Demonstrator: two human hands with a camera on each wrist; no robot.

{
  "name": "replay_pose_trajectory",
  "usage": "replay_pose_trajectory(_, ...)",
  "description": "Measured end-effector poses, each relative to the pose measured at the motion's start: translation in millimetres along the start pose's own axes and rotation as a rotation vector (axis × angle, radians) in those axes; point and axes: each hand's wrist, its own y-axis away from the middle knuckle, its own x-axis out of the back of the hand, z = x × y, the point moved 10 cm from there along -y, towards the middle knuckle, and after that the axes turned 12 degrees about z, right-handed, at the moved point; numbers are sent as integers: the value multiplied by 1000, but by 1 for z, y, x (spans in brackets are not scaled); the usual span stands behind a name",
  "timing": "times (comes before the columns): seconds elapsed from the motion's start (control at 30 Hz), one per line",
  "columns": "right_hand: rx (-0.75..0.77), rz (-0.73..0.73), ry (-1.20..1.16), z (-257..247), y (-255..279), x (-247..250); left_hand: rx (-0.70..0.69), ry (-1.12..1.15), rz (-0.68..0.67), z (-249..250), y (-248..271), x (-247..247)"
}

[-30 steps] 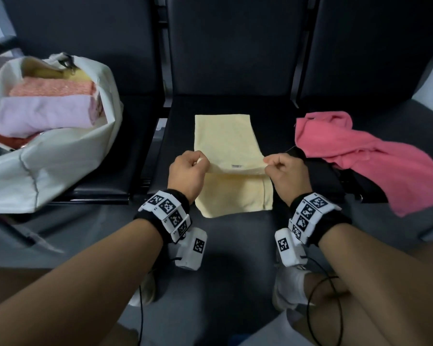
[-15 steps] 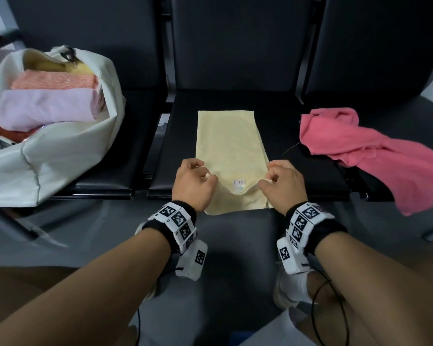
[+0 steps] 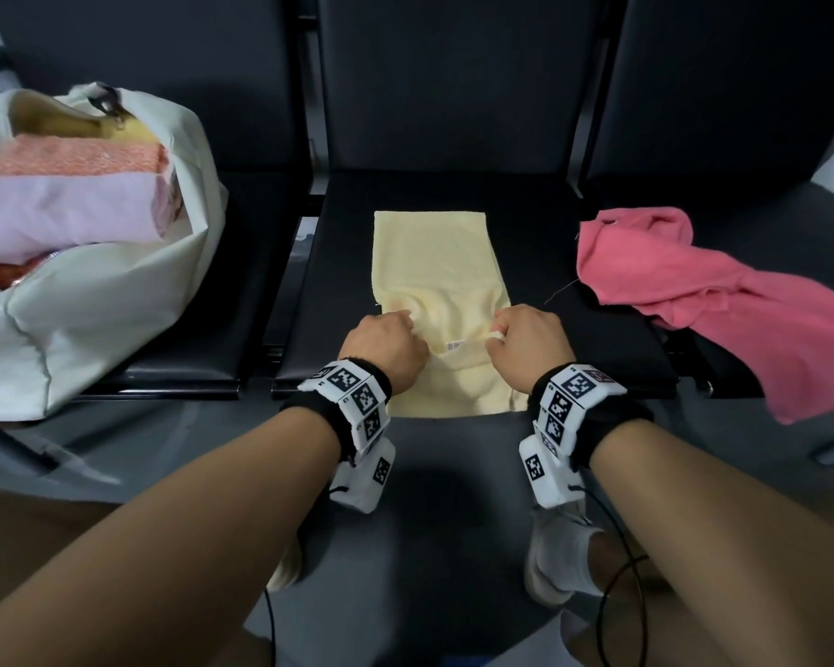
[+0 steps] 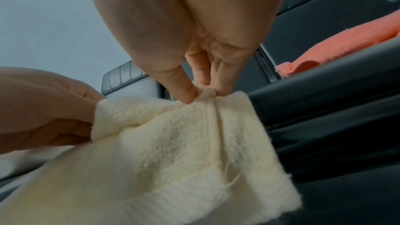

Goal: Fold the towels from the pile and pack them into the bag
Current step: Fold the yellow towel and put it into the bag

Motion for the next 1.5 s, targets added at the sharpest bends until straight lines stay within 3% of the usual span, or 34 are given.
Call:
replay_pose_trajectory(0.4, -100, -56, 66, -1, -58, -25, 156, 25, -84, -4, -64, -10)
replay_pose_trajectory(0.87, -183, -186, 90, -10, -136, -36, 178, 4, -108, -2, -153, -11)
replay_pose_trajectory(1.23, -260, -176, 97, -13, -184, -46, 171, 14, -120, -5, -205, -19)
replay_pose_trajectory(1.5, -260, -157, 5, -16, -186, -33, 142, 52, -61, -8, -200, -4)
